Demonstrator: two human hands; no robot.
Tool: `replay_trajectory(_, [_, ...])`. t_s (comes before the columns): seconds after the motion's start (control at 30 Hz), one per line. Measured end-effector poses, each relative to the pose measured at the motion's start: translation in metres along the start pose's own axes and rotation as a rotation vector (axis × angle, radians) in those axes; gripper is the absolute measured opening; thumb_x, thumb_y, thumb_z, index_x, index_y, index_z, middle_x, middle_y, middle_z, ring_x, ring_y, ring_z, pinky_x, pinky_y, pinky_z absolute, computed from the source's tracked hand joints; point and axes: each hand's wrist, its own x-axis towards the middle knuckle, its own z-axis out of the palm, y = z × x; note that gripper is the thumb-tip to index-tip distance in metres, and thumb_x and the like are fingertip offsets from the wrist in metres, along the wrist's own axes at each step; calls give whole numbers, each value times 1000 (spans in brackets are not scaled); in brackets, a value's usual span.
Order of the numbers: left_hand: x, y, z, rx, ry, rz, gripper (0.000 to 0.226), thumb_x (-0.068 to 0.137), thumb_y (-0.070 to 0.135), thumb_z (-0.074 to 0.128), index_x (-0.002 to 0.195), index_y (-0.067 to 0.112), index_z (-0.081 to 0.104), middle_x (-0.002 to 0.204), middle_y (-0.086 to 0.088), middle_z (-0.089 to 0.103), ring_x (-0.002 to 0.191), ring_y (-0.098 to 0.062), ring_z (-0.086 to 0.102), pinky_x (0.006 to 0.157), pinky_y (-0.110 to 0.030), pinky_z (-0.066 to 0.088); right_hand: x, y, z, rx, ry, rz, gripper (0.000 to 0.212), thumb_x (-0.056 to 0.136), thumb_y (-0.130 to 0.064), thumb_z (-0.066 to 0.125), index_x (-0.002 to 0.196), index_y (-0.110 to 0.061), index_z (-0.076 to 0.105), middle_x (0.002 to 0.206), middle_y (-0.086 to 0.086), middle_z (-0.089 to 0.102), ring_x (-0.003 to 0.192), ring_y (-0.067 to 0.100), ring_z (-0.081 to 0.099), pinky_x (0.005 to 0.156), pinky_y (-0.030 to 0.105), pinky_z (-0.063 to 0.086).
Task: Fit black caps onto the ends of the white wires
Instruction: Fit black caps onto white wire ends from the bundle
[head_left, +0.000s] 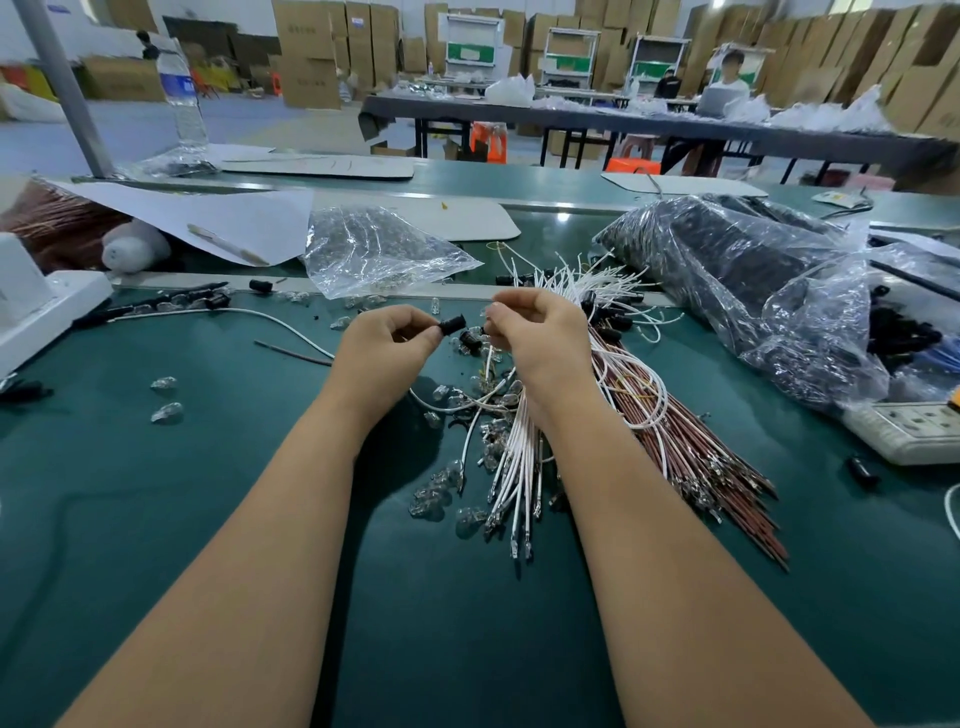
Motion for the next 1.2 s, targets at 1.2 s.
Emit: replay_trajectory(1.2, [-4, 1, 5, -59, 65, 153, 3, 86, 11, 71, 85, 8, 72, 47, 16, 52, 46, 0, 40, 49, -9, 31, -2, 2, -1, 350, -154, 283, 18, 95, -7, 58, 77, -6, 56, 52, 0, 58, 45, 7, 48, 46, 19, 41])
